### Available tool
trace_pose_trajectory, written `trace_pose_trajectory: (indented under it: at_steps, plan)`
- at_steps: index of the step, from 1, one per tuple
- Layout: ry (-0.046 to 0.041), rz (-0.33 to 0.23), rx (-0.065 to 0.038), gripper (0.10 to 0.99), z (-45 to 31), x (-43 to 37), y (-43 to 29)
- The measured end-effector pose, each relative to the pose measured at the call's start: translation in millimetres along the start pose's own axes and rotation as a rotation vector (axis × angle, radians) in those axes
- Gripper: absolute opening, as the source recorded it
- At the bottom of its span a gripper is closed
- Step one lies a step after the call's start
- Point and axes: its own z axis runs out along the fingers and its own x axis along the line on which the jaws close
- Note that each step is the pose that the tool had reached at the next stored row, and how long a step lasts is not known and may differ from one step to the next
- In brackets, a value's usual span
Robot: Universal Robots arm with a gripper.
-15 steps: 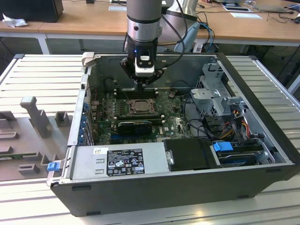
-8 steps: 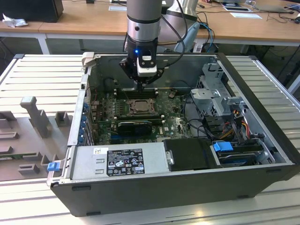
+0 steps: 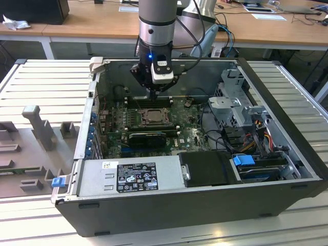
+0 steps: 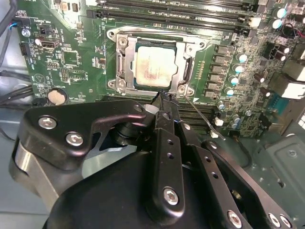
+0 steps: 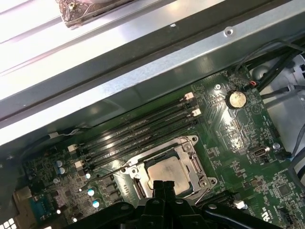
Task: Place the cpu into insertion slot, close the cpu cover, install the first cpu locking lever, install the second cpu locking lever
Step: 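Install the first cpu locking lever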
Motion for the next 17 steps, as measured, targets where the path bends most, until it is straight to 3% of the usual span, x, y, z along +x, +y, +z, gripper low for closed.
trace_pose_trajectory:
  at_steps: [17]
  plan:
    - [0.0042, -0.082, 0.001, 0.106, 0.0, 0.0, 0.0]
